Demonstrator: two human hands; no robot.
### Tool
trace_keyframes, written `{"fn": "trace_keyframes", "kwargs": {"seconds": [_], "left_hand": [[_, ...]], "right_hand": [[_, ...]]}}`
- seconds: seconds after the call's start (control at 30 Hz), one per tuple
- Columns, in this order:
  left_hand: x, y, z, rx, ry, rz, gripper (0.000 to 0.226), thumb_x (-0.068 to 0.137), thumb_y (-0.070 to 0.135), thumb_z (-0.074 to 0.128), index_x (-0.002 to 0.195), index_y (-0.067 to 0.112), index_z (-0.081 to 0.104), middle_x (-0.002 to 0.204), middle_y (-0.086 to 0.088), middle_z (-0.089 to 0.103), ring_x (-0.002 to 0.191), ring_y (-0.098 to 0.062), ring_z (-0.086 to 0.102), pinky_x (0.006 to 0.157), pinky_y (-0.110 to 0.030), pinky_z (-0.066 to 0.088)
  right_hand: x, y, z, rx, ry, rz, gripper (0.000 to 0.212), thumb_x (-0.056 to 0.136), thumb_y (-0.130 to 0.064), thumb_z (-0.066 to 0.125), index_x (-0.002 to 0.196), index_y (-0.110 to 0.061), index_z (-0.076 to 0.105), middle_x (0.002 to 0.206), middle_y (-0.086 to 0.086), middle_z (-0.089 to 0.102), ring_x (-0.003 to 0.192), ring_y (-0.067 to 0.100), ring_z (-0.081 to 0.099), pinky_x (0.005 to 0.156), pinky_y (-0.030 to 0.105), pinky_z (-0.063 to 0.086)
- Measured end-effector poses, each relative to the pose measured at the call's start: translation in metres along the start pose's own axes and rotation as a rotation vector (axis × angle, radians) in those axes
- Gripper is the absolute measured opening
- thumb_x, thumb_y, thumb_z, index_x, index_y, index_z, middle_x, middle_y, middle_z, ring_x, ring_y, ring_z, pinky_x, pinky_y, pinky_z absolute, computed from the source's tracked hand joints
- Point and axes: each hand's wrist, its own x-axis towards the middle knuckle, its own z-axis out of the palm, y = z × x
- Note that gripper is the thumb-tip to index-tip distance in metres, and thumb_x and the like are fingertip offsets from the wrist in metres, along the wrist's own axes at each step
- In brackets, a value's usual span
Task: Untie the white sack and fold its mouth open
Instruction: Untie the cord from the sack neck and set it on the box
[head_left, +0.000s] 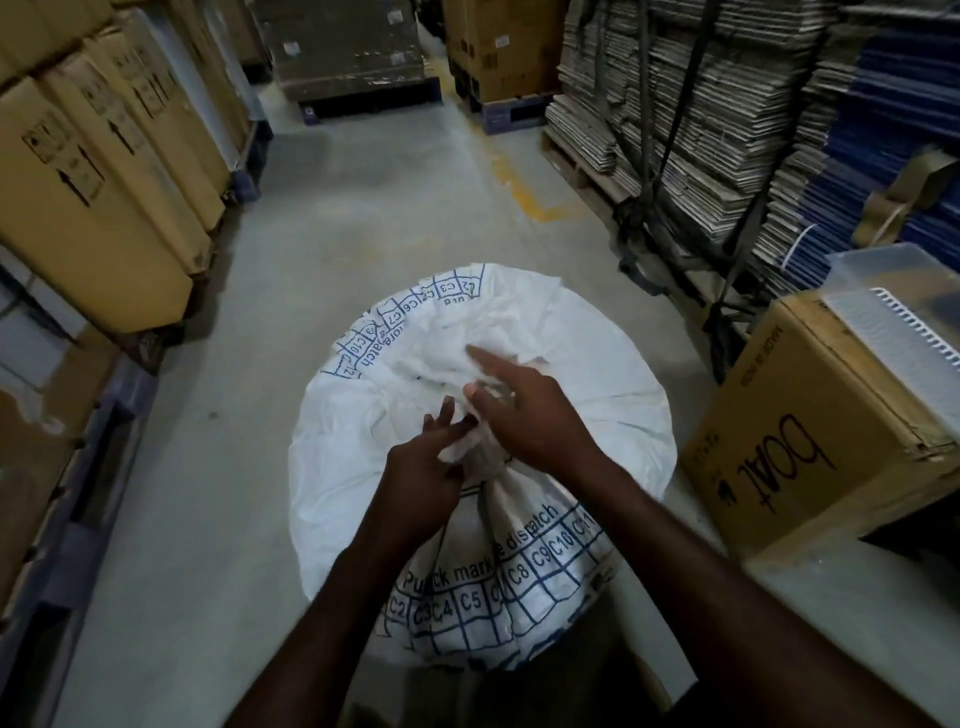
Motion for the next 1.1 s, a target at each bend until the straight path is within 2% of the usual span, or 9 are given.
{"fn": "trace_keyframes", "kwargs": {"seconds": [0.13,0.27,0.4,0.57,0.73,0.87,0.93,1.0,1.1], "left_hand": [[0.002,-0.01,-0.023,-0.269,-0.02,-0.111,0.033,0.094,-0.007,0.058,0.109,0.013,0.079,0.109,0.001,0.08,0.103,-0.018,0.073,0.082,-0.017,0.056],[0.01,-0.011,-0.037,-0.983,0.117,-0.49,0.038,0.106,0.022,0.053,0.129,-0.005,0.067,0.117,-0.023,0.073,0.1,-0.036,0.07,0.082,-0.041,0.062],[0.022,0.0,-0.038,-0.554,0.161,-0.443,0.066,0.094,0.073,0.061,0.138,0.025,0.054,0.123,-0.018,0.073,0.105,-0.038,0.074,0.091,-0.056,0.061],[0.015,0.031,-0.03,0.556,0.372,-0.099,0.079,0.098,0.047,0.067,0.164,0.049,0.023,0.172,-0.007,0.029,0.147,-0.041,0.044,0.112,-0.056,0.047],[0.033,0.061,-0.011,0.674,0.0,0.581,0.073,0.09,0.022,0.069,0.152,0.054,0.048,0.178,0.009,0.019,0.164,-0.033,0.017,0.127,-0.065,0.021],[0.034,0.041,0.009,0.804,-0.096,0.271,0.073,0.096,0.017,0.057,0.164,0.036,0.037,0.179,0.015,0.001,0.165,-0.028,0.01,0.127,-0.055,0.028],[0.038,0.032,0.0,0.659,0.004,0.141,0.06,0.105,0.015,0.049,0.164,0.025,0.038,0.179,0.006,0.009,0.159,-0.028,0.029,0.117,-0.049,0.045],[0.037,0.023,-0.006,0.605,0.066,0.046,0.052,0.11,0.02,0.045,0.162,0.018,0.041,0.178,-0.006,0.015,0.148,-0.03,0.044,0.11,-0.044,0.049],[0.019,0.012,-0.002,0.714,0.133,0.002,0.05,0.109,0.031,0.051,0.154,0.009,0.051,0.161,-0.021,0.042,0.133,-0.039,0.055,0.105,-0.046,0.05]], "right_hand": [[-0.007,-0.001,0.02,-0.253,-0.152,-0.175,0.05,0.108,-0.03,0.053,0.158,-0.027,0.049,0.164,0.0,0.047,0.148,0.021,0.047,0.117,0.037,0.04],[-0.016,0.005,0.039,-0.383,-0.252,-0.238,0.059,0.104,-0.021,0.048,0.162,-0.015,0.041,0.166,0.007,0.043,0.152,0.025,0.042,0.122,0.04,0.039],[-0.021,0.021,0.054,-0.573,-0.326,-0.377,0.079,0.084,-0.024,0.028,0.155,0.007,0.044,0.158,0.022,0.05,0.146,0.039,0.049,0.118,0.049,0.045],[-0.033,0.035,0.056,-0.686,-0.356,-0.345,0.08,0.085,-0.016,0.041,0.163,-0.005,0.033,0.17,0.018,0.033,0.159,0.034,0.026,0.131,0.048,0.019],[-0.04,0.03,0.059,-0.705,-0.287,-0.282,0.052,0.097,-0.02,0.036,0.135,-0.006,0.069,0.146,0.018,0.062,0.142,0.04,0.053,0.123,0.052,0.037],[-0.048,0.035,0.057,-0.737,-0.368,-0.311,0.059,0.097,-0.023,0.032,0.142,0.0,0.063,0.152,0.022,0.056,0.153,0.04,0.039,0.129,0.051,0.023],[-0.045,0.047,0.06,-0.767,-0.397,-0.372,0.063,0.094,-0.023,0.033,0.148,0.0,0.057,0.162,0.021,0.046,0.159,0.04,0.027,0.129,0.053,0.018],[-0.043,0.046,0.057,-0.805,-0.495,-0.29,0.066,0.103,-0.021,0.04,0.166,-0.008,0.025,0.177,0.012,0.009,0.165,0.031,-0.002,0.131,0.047,0.004],[-0.041,0.041,0.055,-0.863,-0.535,-0.294,0.071,0.106,-0.023,0.045,0.169,-0.01,0.014,0.178,0.01,0.0,0.164,0.028,-0.01,0.131,0.044,-0.002]]}}
